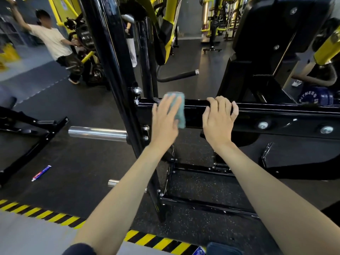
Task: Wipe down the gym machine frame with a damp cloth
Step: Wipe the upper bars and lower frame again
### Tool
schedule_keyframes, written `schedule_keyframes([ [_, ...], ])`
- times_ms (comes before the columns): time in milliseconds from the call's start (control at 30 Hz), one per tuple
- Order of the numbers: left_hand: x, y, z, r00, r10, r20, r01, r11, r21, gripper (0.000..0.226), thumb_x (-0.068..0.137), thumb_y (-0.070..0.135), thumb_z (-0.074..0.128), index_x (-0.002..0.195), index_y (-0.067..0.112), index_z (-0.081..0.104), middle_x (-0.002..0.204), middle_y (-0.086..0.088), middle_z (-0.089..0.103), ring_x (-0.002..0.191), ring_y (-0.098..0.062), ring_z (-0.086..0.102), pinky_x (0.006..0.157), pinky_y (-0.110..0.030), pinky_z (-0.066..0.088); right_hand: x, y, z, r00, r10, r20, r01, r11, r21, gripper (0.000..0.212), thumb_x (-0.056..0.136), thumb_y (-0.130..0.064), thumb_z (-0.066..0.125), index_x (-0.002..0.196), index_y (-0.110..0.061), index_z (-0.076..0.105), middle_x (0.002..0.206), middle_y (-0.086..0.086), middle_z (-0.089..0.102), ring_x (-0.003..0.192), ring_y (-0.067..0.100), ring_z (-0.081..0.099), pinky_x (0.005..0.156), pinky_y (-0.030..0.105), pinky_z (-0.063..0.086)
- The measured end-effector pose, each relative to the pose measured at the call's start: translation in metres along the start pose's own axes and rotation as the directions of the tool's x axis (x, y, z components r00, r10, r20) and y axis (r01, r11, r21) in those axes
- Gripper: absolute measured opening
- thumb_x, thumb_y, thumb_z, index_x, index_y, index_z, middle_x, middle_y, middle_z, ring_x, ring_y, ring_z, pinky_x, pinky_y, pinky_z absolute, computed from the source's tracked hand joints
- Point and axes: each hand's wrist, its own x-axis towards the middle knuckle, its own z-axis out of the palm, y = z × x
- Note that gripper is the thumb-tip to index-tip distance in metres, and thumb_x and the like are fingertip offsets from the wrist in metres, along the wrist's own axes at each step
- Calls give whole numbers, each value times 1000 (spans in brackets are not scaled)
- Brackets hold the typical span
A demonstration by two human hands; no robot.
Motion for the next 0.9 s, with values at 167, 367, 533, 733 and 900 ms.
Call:
schedule_keyframes([
  [167, 2, 22, 16, 987, 154, 52, -160, 980, 119, 86, 76, -8, 66, 150, 14, 29, 157, -6, 26, 146, -20, 14, 116, -42, 1, -1, 3, 1, 1000, -24, 17, 24, 999, -26, 30, 98, -22, 39, 119, -12, 58, 116, 6, 58, 118, 23, 49, 112, 37, 12],
  [367, -48, -80, -14, 998, -9, -62, 33, 920, 391, 104, 64, -20, 61, 151, 12, 14, 156, -15, 24, 145, -26, 17, 114, -47, 13, -1, -1, 0, 1000, -12, 27, 12, 1000, 4, 32, 98, -21, 39, 121, -10, 58, 117, 8, 58, 122, 24, 48, 112, 38, 12],
  [533, -41, -22, 35, 987, -5, -160, 49, 960, 275, 85, 72, -24, 49, 147, -2, 15, 153, -28, 16, 143, -41, 13, 114, -50, 13, -1, 4, 1, 998, -52, 23, 53, 996, -65, 32, 99, -22, 39, 122, -11, 57, 119, 7, 59, 125, 24, 48, 113, 37, 10],
  [733, -52, -69, 21, 979, -44, -198, 91, 968, 234, 90, 70, -28, 50, 148, -1, 13, 151, -31, 18, 145, -39, 10, 118, -46, 10, -1, 8, -7, 989, -118, 87, 125, 990, -72, 39, 100, -23, 36, 133, -10, 51, 139, 12, 51, 137, 24, 39, 117, 36, 3],
  [900, -37, 6, 50, 960, -178, -217, 183, 983, 4, 90, 74, -24, 40, 150, 0, -1, 154, -30, 0, 144, -38, -6, 118, -44, -4, -28, 39, -27, 991, 1, 137, 7, 998, -59, 51, 100, -22, 34, 149, -11, 29, 160, 11, 17, 148, 19, 10, 118, 34, -9],
])
